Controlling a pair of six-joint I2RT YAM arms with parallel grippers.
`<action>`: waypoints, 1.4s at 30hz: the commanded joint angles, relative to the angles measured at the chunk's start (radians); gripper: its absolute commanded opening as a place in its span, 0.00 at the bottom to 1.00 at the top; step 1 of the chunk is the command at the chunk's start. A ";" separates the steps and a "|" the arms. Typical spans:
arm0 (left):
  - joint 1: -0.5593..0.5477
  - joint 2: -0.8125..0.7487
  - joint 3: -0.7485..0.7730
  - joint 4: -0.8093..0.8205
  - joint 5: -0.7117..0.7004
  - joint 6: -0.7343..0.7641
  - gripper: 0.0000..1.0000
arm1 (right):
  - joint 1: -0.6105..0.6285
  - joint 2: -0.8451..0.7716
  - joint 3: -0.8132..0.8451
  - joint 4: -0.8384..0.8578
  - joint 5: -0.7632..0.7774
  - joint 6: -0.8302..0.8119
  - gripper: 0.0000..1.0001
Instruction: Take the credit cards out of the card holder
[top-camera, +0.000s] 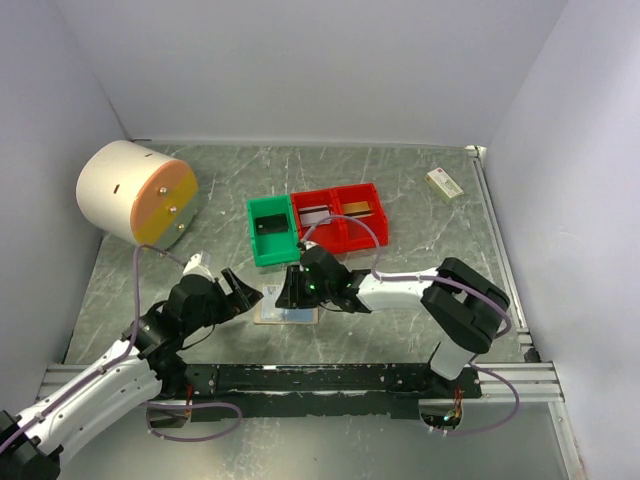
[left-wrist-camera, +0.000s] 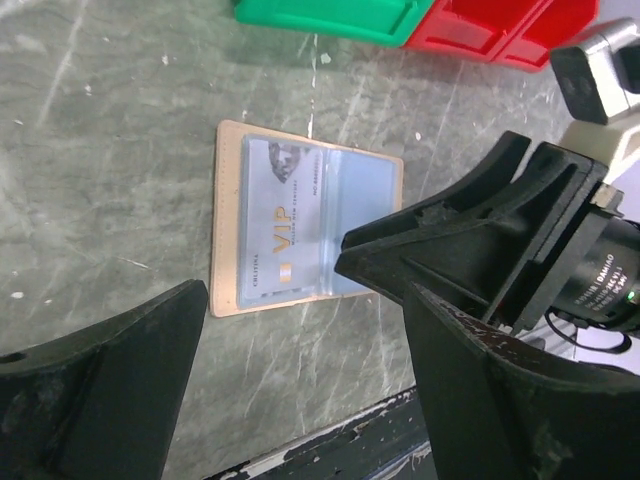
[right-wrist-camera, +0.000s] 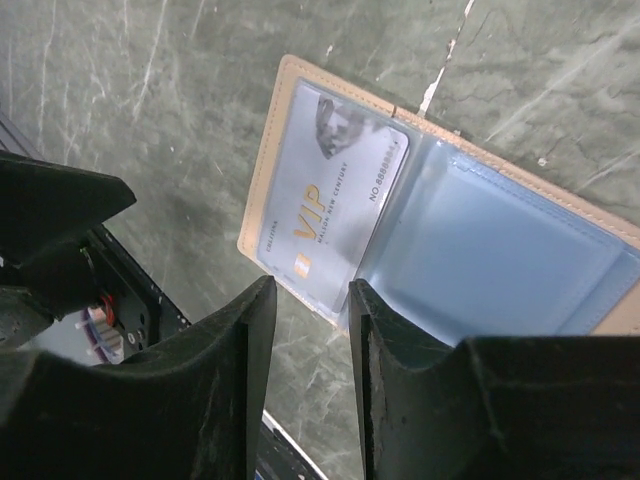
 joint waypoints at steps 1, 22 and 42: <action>0.004 0.014 -0.037 0.109 0.088 -0.010 0.88 | 0.000 0.038 0.014 0.025 -0.044 0.028 0.35; 0.004 0.422 0.037 0.293 0.134 0.078 0.53 | -0.108 0.119 -0.087 0.166 -0.161 0.112 0.30; 0.004 0.563 0.050 0.367 0.153 0.121 0.41 | -0.117 0.127 -0.075 0.152 -0.162 0.112 0.29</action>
